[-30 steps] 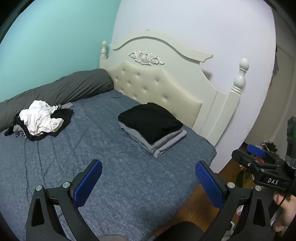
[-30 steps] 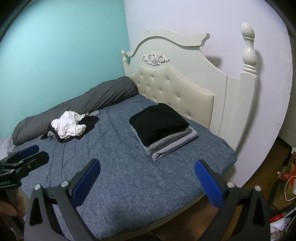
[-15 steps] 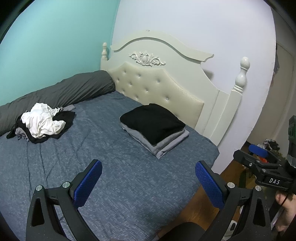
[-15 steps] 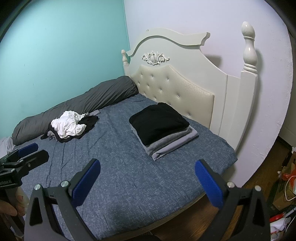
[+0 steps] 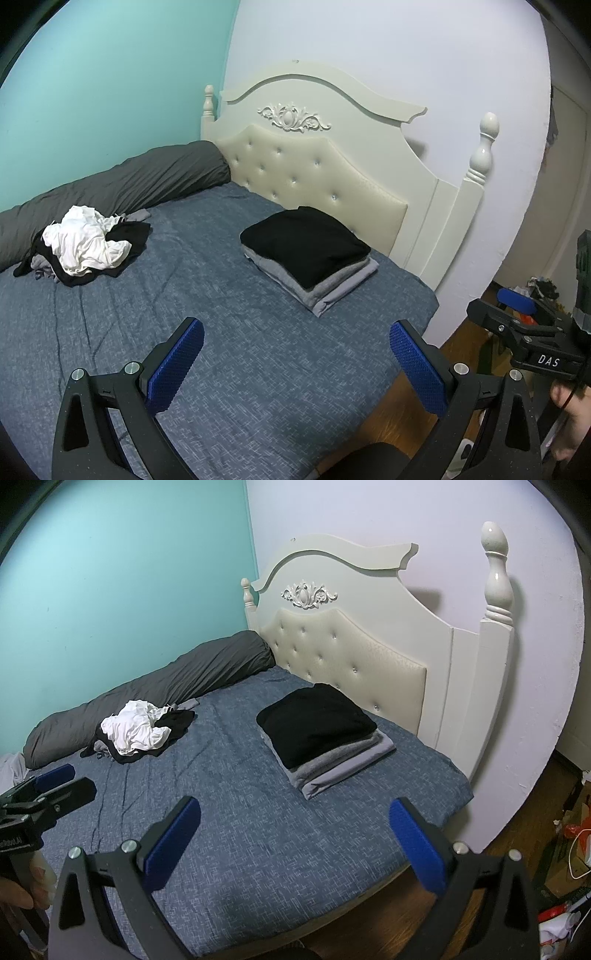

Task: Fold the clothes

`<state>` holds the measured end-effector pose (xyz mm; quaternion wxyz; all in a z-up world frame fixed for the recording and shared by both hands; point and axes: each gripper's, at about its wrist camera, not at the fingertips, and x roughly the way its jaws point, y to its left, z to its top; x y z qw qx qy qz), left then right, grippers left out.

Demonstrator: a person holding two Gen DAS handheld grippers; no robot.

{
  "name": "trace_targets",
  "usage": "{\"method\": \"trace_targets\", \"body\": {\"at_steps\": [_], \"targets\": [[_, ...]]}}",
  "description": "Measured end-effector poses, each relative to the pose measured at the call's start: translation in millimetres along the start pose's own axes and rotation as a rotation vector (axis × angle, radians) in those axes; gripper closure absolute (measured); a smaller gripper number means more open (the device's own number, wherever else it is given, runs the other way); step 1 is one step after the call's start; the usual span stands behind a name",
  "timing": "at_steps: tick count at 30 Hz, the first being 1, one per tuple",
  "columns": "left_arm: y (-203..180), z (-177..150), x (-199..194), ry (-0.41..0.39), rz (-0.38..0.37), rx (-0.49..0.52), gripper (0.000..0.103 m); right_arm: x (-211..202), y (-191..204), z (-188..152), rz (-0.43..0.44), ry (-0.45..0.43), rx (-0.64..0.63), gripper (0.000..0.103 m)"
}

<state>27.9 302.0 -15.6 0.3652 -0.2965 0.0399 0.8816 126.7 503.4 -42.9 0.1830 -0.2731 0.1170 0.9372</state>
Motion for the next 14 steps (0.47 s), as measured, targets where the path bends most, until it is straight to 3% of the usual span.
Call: {"method": "trace_targets", "body": {"at_steps": [14], "targets": [[0.9, -1.1, -0.2, -0.001, -0.003, -0.007, 0.001, 0.6, -1.5, -0.9, -0.001, 0.002, 0.005, 0.000]]}}
